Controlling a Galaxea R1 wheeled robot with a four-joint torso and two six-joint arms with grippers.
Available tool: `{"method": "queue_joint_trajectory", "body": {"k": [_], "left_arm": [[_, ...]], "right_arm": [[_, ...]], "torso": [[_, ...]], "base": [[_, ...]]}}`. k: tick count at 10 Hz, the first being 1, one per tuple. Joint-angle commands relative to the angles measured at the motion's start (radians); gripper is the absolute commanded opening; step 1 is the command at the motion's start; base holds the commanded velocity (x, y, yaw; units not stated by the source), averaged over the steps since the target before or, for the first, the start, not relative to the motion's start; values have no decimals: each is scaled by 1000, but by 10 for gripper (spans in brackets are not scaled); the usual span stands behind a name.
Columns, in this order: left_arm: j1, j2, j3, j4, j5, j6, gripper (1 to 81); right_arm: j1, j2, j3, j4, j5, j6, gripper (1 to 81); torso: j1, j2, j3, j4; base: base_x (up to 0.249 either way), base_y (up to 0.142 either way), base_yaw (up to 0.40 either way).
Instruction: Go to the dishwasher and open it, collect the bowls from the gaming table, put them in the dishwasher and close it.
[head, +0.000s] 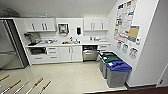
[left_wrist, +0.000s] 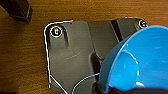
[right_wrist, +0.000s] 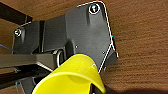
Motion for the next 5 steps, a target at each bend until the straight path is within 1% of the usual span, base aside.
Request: {"method": "queue_joint_trajectory", "body": {"k": [1,5], "left_arm": [[-43,-10,-2,0,36,4,10],[-43,-8,-2,2,36,4,10]], "right_arm": [[38,-24,5,-9,-52,-3,10],[40,-24,6,-9,-55,-3,10]], "torso": [[0,0,0,0],[0,0,0,0]], "base": [[202,0,0],[202,0,0]]}}
